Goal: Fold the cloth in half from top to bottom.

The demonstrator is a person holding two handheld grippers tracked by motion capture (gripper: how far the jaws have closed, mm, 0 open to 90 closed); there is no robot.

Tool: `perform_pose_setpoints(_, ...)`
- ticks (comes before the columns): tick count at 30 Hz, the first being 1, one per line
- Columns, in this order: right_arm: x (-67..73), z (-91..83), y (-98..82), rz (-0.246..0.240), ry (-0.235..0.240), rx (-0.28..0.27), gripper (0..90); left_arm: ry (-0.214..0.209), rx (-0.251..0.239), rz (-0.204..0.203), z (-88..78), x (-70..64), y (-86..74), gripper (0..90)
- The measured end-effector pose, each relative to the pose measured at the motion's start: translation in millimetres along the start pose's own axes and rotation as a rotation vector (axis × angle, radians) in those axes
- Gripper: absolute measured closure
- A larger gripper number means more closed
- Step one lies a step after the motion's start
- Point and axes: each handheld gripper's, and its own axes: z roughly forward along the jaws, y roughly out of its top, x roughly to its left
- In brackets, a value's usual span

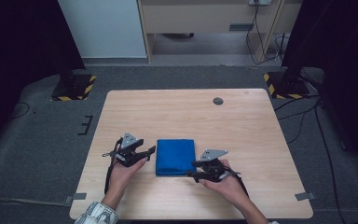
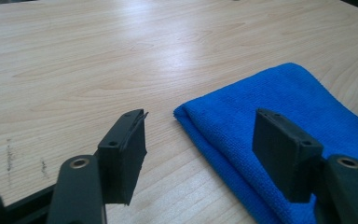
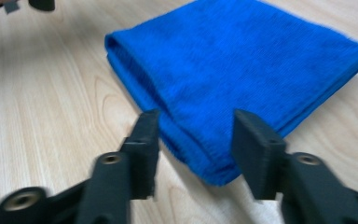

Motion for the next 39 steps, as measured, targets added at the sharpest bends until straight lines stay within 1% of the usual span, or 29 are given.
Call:
perform_pose_setpoints(6,-0.4,-2.5,6.2,0.005,-0.018,-0.039,37.5,0.010,0.001,-0.006,0.7,1.6,-0.7,28.0)
perform_pose_setpoints(13,-3.3,-2.8,11.5,0.014,-0.042,-0.062,31.9,0.019,0.019,-0.009,3.4,3.3,-2.4,21.3)
perform_pose_setpoints(15,-4.5,-2.1,12.0,0.021,-0.045,-0.054,29.2,0.020,0.023,-0.014,4.1,3.7,-2.9,19.5)
perform_pose_setpoints(17,-5.7,-1.3,12.2,0.029,-0.055,-0.058,26.5,0.021,0.030,-0.017,4.8,4.1,-3.3,17.8)
perform_pose_setpoints(21,-10.1,-0.4,13.7,0.056,-0.085,-0.058,18.0,0.031,0.034,-0.014,4.1,5.5,-3.8,15.6)
perform_pose_setpoints(25,-14.6,-2.8,17.2,0.076,-0.108,-0.076,12.9,0.031,0.040,-0.012,4.5,6.5,-4.8,13.8)
perform_pose_setpoints(28,-17.8,-6.3,20.2,0.083,-0.129,-0.092,10.2,0.032,0.041,-0.008,4.7,6.6,-4.9,12.9)
perform_pose_setpoints(32,-23.2,-12.0,23.5,0.096,-0.145,-0.112,9.0,0.030,0.046,-0.001,5.3,6.4,-5.4,11.6)
perform_pose_setpoints(39,-31.5,-20.6,25.7,0.103,-0.166,-0.121,8.3,0.029,0.043,0.003,4.4,7.2,-5.6,10.2)
